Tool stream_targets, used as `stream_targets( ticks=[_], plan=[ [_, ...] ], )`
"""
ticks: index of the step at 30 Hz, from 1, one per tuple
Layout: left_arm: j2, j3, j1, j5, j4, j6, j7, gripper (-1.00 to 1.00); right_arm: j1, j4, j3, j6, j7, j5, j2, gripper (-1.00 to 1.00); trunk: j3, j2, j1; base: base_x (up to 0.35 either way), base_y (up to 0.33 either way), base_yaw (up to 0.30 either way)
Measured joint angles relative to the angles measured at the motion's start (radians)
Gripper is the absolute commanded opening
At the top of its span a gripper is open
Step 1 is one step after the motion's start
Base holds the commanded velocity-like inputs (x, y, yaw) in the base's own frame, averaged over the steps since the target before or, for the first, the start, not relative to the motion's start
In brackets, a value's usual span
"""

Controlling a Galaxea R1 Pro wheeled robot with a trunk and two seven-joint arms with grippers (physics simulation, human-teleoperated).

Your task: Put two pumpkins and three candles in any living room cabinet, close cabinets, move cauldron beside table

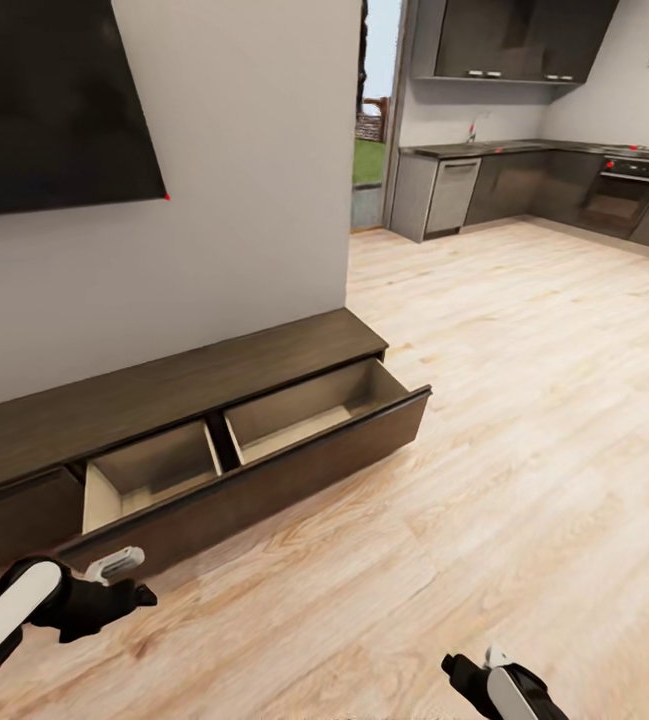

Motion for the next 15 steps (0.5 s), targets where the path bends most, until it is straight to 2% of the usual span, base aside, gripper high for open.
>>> stream_targets(
  ticks=[1, 2, 3, 4, 5, 6, 7, 11, 12, 13, 14, 15],
  plan=[
    [-0.014, 0.001, 0.0, -0.01, 0.002, -0.001, 0.001, 1.0, 0.0, 0.004, -0.001, -0.003, 0.0, 0.0, 0.0, 1.0, -0.001, 0.0, 0.0, 0.0, 0.0, -0.113],
    [-0.039, 0.001, 0.001, -0.034, 0.008, -0.002, 0.003, 1.0, 0.0, 0.01, -0.005, -0.018, -0.001, 0.0, 0.0, 1.0, -0.003, 0.0, 0.0, 0.0, 0.0, -0.111],
    [-0.05, 0.001, 0.0, -0.047, 0.01, -0.001, 0.004, 1.0, 0.0, 0.012, -0.007, -0.025, -0.001, -0.001, 0.0, 1.0, -0.004, 0.0, 0.0, 0.0, 0.0, -0.104],
    [-0.089, 0.001, 0.0, -0.083, 0.017, -0.003, 0.008, 1.0, 0.0, 0.019, -0.014, -0.042, -0.002, -0.001, 0.0, 1.0, -0.006, 0.0, 0.0, 0.0, 0.0, -0.101],
    [-0.107, 0.002, 0.0, -0.103, 0.021, -0.002, 0.01, 1.0, 0.0, 0.022, -0.016, -0.046, -0.002, -0.001, 0.0, 1.0, -0.007, 0.0, 0.0, 0.0, 0.0, -0.097],
    [-0.146, 0.002, 0.0, -0.144, 0.04, -0.003, 0.013, 1.0, 0.0, 0.026, -0.02, -0.051, -0.003, -0.001, 0.0, 1.0, -0.009, 0.0, 0.0, 0.0, 0.0, -0.085],
    [-0.198, 0.003, 0.0, -0.214, 0.076, -0.004, 0.017, 1.0, 0.0, 0.03, -0.024, -0.056, -0.004, -0.001, -0.001, 1.0, -0.011, 0.0, 0.0, 0.0, 0.0, -0.08],
    [-0.327, 0.004, 0.0, -0.413, 0.175, -0.012, 0.022, 1.0, 0.0, 0.038, -0.027, -0.06, -0.007, -0.002, -0.004, 1.0, -0.017, 0.0, 0.0, 0.0, 0.0, -0.073],
    [-0.373, 0.004, 0.0, -0.467, 0.209, -0.04, 0.022, 1.0, 0.0, 0.039, -0.027, -0.061, -0.007, -0.001, -0.01, 1.0, -0.018, 0.0, 0.0, 0.0, 0.0, -0.069],
    [-0.392, 0.004, -0.001, -0.49, 0.223, -0.054, 0.022, 1.0, 0.0, 0.04, -0.027, -0.061, -0.007, -0.002, -0.011, 1.0, -0.02, 0.0, 0.0, 0.0, 0.0, -0.068],
    [-0.432, 0.004, -0.007, -0.547, 0.275, -0.105, 0.022, 1.0, 0.0, 0.041, -0.027, -0.062, -0.008, -0.002, -0.013, 1.0, -0.022, 0.0, 0.0, 0.0, 0.0, -0.068],
    [-0.455, 0.004, -0.013, -0.597, 0.322, -0.137, 0.022, 1.0, 0.0, 0.046, -0.028, -0.063, -0.008, -0.002, -0.015, 1.0, -0.023, 0.0, 0.0, 0.0, 0.0, -0.068]
  ],
)
